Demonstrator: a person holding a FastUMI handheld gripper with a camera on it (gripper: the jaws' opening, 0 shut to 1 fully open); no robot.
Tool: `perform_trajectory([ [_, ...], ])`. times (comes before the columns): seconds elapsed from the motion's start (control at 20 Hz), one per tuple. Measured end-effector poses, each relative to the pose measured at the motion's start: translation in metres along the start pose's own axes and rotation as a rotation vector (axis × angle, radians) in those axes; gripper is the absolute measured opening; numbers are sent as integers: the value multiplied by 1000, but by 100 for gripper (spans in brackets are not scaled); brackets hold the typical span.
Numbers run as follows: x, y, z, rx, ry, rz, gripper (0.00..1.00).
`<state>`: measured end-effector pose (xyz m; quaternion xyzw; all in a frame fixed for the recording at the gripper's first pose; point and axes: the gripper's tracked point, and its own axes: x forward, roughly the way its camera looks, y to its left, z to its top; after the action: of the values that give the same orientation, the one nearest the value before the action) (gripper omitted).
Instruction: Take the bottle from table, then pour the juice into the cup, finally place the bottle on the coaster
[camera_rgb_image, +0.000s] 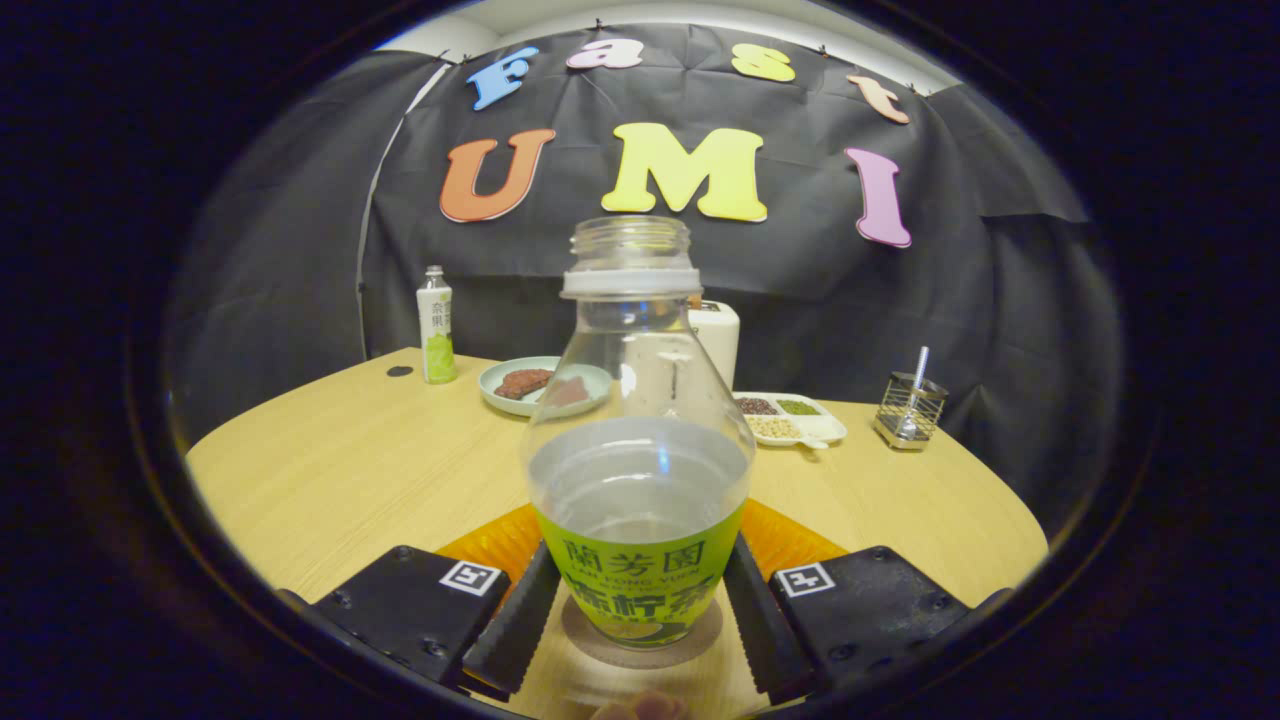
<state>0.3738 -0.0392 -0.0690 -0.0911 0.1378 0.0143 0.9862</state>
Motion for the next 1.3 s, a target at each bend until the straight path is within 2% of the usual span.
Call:
perform_trajectory([
  [0.2,-2,-3,-3,-35,11,-34,86],
  [0.6,-17,-5,1,-27,10,-67,88],
  [0.85,-26,-4,2,-4,11,-80,94],
  [1.1,-47,-7,18,21,-32,-123,95],
  [1.2,-59,-10,23,12,-29,-151,100],
  [1.3,-73,-7,33,40,-51,-152,100],
])
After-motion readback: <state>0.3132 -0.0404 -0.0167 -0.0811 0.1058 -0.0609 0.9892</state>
